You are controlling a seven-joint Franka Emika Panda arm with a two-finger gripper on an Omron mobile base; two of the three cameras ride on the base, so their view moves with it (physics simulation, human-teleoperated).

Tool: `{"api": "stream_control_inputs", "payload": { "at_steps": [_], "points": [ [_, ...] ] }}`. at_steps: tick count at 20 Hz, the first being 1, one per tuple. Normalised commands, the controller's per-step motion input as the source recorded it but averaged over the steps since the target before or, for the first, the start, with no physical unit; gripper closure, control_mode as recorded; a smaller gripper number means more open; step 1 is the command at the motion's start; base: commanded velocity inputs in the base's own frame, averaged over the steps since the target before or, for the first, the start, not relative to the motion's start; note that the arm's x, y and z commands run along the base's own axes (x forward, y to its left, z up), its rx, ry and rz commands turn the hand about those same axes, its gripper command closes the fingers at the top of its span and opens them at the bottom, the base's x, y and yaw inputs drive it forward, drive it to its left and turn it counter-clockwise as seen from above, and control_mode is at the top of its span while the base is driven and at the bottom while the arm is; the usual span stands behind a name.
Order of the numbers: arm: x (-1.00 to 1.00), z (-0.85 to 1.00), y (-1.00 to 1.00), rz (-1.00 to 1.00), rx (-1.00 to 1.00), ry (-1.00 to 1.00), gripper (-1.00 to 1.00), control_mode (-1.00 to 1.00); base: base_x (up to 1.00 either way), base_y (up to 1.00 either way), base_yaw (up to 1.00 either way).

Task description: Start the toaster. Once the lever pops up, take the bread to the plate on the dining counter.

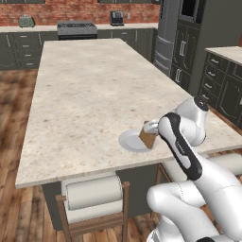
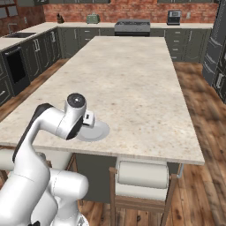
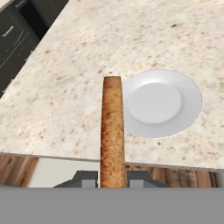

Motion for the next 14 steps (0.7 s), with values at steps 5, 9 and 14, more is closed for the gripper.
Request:
{"api": "stream_control_inputs", "payload": {
  "at_steps": [5,9,14],
  "points": [
    [0.40,-0.17,0.00,0.00,0.00,0.00,1.00,-1.00,0.00,0.00,0.00],
    [0.30,-0.12,0.02,0.00,0.00,0.01,1.00,-1.00,0.00,0.00,0.00],
    [0.26,-0.08,0.01,0.00,0.00,0.03,1.00,-1.00,0.00,0.00,0.00]
  ]
}}
